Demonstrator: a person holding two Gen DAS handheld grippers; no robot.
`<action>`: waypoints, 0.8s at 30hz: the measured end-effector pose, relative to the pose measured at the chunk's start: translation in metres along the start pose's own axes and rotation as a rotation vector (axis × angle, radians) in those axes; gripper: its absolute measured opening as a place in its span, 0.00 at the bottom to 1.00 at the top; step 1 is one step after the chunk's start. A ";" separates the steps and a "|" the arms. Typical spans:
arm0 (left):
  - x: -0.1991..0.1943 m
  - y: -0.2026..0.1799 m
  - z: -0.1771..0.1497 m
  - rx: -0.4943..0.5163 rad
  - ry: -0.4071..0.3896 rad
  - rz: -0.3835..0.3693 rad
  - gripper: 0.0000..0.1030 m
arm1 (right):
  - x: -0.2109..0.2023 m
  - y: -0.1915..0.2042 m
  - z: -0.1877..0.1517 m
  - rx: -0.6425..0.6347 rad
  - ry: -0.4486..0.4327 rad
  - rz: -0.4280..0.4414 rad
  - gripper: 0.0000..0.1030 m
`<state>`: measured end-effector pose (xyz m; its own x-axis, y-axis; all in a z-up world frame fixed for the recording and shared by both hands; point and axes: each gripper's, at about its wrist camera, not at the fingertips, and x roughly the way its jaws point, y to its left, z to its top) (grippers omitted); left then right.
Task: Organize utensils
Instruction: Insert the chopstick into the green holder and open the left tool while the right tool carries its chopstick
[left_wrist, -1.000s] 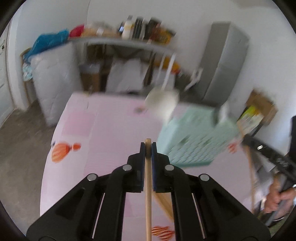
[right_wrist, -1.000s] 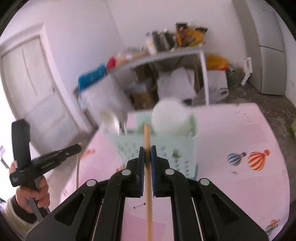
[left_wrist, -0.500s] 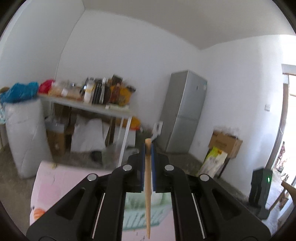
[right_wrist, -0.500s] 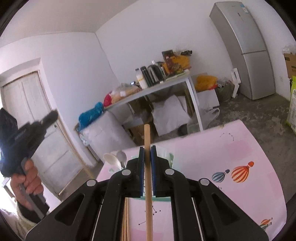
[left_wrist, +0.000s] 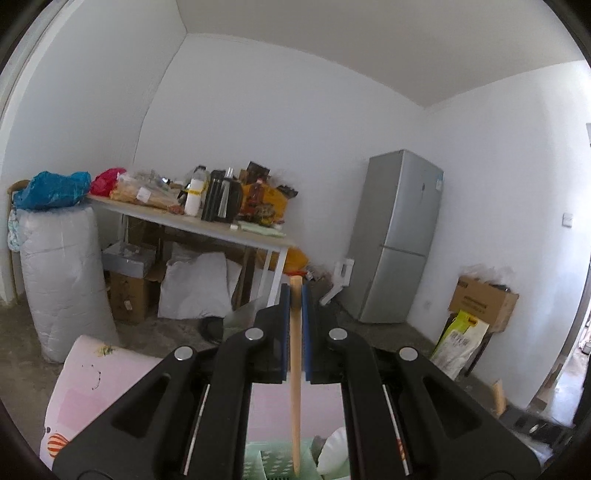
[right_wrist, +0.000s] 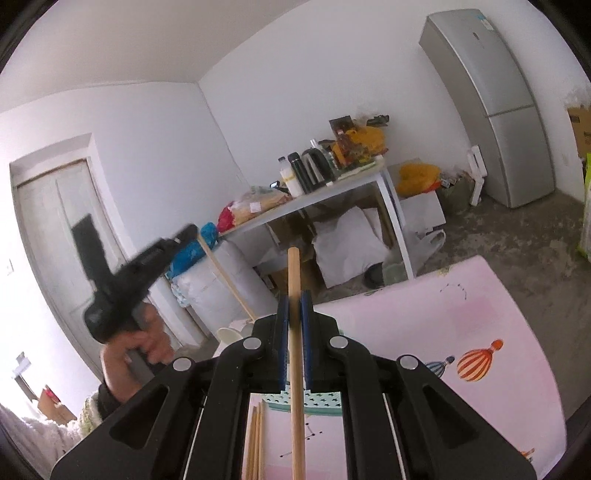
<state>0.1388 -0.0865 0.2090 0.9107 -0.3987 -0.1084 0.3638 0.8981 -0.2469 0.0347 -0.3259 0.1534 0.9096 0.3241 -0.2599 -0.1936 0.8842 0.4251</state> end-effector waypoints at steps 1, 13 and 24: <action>0.003 0.001 -0.004 0.002 0.009 0.002 0.04 | 0.000 0.001 0.002 -0.005 0.001 -0.002 0.07; 0.011 0.029 -0.055 0.022 0.151 0.000 0.13 | 0.010 0.016 0.018 -0.034 -0.026 0.036 0.07; -0.050 0.074 -0.076 -0.076 0.142 -0.037 0.35 | 0.079 0.042 0.040 -0.031 -0.119 0.147 0.07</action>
<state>0.1058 -0.0140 0.1225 0.8578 -0.4587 -0.2318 0.3762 0.8677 -0.3250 0.1127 -0.2765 0.1857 0.9073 0.4103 -0.0918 -0.3374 0.8408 0.4234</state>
